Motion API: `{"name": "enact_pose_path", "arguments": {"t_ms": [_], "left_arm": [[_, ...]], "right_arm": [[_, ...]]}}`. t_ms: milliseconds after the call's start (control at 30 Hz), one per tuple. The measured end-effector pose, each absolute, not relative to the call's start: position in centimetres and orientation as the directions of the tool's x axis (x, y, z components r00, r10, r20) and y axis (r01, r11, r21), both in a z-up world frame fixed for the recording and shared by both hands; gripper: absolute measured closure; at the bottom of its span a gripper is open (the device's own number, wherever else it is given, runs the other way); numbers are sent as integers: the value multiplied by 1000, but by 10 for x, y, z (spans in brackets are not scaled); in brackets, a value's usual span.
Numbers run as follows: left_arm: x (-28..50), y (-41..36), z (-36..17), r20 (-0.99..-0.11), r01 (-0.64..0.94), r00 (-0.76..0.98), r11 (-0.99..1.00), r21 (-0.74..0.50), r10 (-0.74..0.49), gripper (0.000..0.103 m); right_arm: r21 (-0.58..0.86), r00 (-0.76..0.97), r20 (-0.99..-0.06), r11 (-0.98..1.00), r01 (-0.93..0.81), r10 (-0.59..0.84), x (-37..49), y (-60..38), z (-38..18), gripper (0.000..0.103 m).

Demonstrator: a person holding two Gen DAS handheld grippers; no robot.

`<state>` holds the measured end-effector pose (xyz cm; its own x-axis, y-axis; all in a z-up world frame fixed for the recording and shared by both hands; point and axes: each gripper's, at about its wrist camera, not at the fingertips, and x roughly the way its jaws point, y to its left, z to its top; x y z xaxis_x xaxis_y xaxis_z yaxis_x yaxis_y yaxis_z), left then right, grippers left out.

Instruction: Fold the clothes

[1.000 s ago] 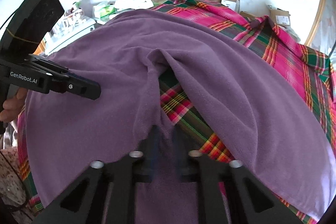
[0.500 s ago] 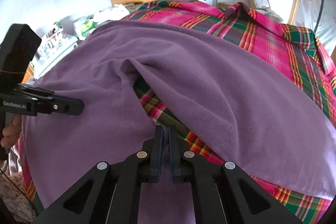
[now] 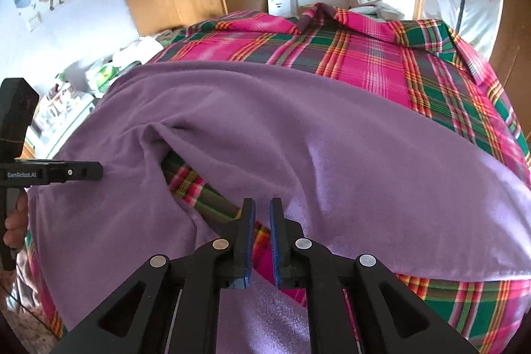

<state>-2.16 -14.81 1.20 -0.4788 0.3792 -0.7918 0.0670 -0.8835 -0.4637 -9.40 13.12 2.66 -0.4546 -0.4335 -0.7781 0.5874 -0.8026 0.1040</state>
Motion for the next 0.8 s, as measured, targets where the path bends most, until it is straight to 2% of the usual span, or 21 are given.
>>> {"name": "enact_pose_path", "arguments": {"t_ms": [133, 267, 567, 667, 733, 800], "left_arm": [[-31, -155, 18, -796, 68, -496, -898, -435, 347, 91], [-43, -166, 17, -785, 106, -509, -879, -464, 352, 91], [-63, -170, 8, -799, 130, -496, -880, -457, 341, 91], [-64, -175, 6, -799, 140, -492, -874, -465, 346, 91], [-65, -177, 6, -800, 139, -494, -877, -460, 341, 91], [-67, -181, 6, -801, 149, -496, -876, -458, 335, 91]], "right_arm": [[91, -465, -761, -783, 615, -453, -91, 125, 33, 76], [15, -474, -769, -754, 657, -428, -89, 111, 30, 75], [7, -437, -803, -740, 672, -405, -98, 104, 10, 75], [-3, -447, -804, -749, 662, -393, -100, 106, 9, 76], [-11, -457, -802, -756, 654, -384, -100, 107, 10, 90], [-9, -463, -801, -766, 643, -380, -102, 109, 11, 95]]}}
